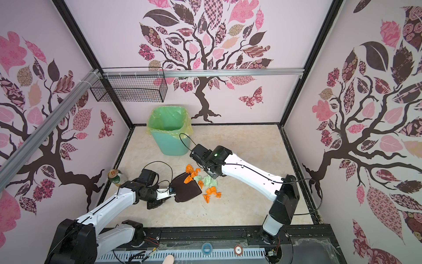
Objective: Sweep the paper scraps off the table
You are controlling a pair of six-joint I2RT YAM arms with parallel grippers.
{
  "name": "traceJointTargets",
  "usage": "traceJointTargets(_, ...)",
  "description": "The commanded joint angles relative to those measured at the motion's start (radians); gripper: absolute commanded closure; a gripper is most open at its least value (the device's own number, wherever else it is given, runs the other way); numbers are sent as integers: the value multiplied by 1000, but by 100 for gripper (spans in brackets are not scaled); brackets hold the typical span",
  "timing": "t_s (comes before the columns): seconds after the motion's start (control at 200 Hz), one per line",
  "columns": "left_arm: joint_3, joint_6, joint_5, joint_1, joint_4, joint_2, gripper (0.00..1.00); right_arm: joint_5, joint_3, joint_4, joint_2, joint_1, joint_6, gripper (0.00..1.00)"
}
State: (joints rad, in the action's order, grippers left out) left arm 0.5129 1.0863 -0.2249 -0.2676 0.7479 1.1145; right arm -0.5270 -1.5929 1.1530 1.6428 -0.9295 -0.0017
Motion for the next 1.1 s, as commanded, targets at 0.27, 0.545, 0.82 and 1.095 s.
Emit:
traceJointTargets(0.27,-90,-38,95,-65,-115,25,81,-10,8,-7,-49,8,0,100)
traceJointTargets(0.545,-108,-54,157,-78,-170,70,92,-7,14,1,-55,7,8,100)
traceJointTargets(0.82,-151,-51,159,-81,-197,37,100,7,30,-11,-60,9,0,100)
traceJointTargets(1.095,-38,-60,97,-60,-49,-56,100,42,-3,-8,-55,58,19,100)
